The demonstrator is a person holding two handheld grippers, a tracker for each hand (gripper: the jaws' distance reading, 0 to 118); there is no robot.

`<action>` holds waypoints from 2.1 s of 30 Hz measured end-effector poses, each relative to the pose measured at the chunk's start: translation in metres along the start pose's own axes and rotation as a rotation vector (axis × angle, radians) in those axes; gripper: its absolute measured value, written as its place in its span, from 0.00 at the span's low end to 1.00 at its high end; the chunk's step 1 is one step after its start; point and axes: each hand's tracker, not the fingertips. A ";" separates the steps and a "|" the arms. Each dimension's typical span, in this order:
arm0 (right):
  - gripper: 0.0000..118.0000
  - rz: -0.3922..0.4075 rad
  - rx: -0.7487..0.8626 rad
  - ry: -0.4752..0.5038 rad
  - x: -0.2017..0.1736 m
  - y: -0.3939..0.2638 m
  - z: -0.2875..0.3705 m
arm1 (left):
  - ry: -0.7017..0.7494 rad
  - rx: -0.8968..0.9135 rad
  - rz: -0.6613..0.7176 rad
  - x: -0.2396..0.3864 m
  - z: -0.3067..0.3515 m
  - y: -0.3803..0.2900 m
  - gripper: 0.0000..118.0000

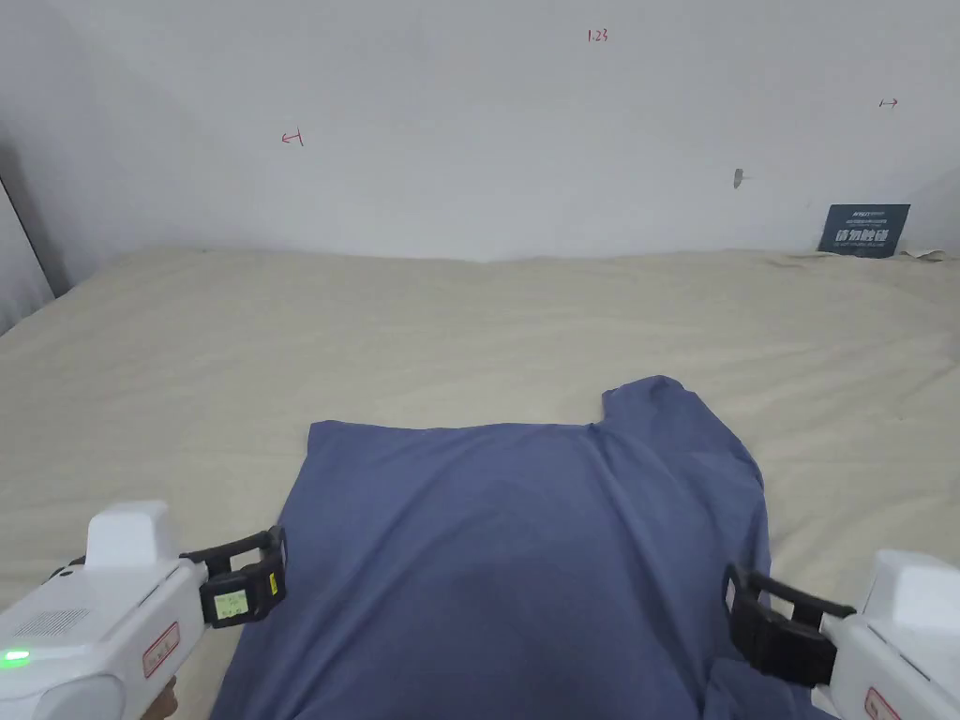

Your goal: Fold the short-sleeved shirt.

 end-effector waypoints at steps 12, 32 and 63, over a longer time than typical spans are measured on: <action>0.23 0.099 0.274 -0.112 -0.016 0.008 0.000 | 0.019 0.181 -0.031 0.023 -0.007 -0.004 0.32; 0.00 0.136 0.319 -0.134 -0.012 0.011 0.007 | -0.030 0.097 0.005 0.016 -0.003 -0.002 0.00; 0.00 0.104 0.174 -0.100 -0.005 -0.018 -0.010 | -0.016 -0.617 -0.008 -0.029 -0.028 -0.125 0.89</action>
